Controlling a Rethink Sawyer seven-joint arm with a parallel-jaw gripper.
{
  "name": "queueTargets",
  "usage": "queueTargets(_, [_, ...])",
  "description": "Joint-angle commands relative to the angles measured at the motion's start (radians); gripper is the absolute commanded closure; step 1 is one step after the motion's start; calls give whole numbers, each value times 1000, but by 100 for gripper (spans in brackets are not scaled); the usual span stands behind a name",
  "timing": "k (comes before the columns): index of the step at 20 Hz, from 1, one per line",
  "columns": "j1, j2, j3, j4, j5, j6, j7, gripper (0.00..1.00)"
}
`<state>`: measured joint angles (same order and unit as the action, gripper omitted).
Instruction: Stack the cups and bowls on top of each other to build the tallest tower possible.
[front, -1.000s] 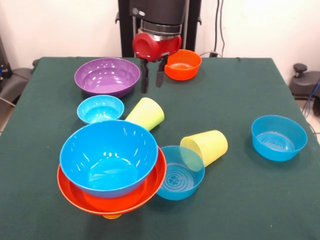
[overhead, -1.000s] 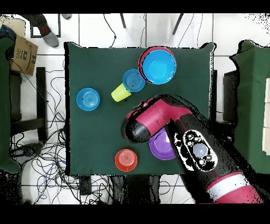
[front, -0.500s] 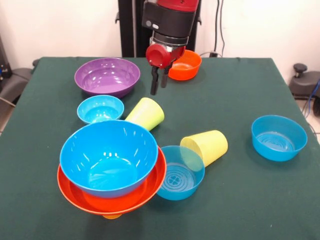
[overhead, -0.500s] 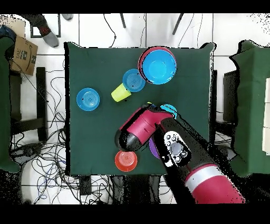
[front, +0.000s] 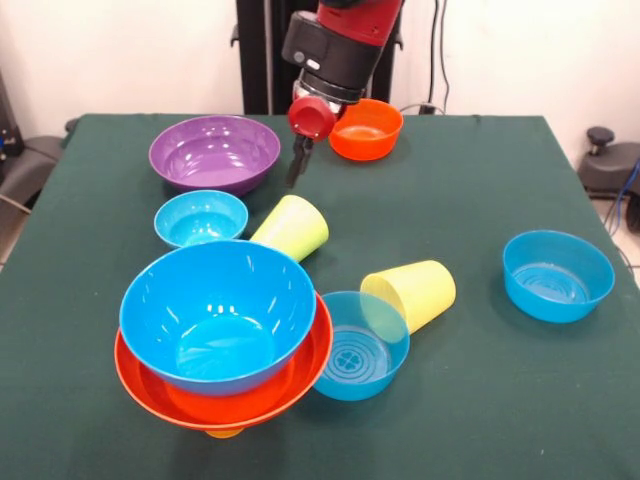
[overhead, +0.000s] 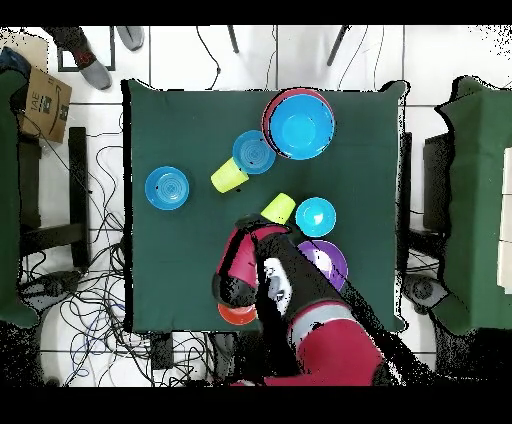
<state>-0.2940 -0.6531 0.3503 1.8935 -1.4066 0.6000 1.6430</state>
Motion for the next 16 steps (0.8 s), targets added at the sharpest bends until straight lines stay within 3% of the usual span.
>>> queueTargets(1, [105,75,-126,-88,-228,-3,433,0])
queueTargets(4, [170,90,-150,-94,-306,45,576,0])
queueTargets(8, [223,95,-170,-88,-369,81,695,0])
queueTargets(16, [274,53,-201,-76,-397,63,784,0])
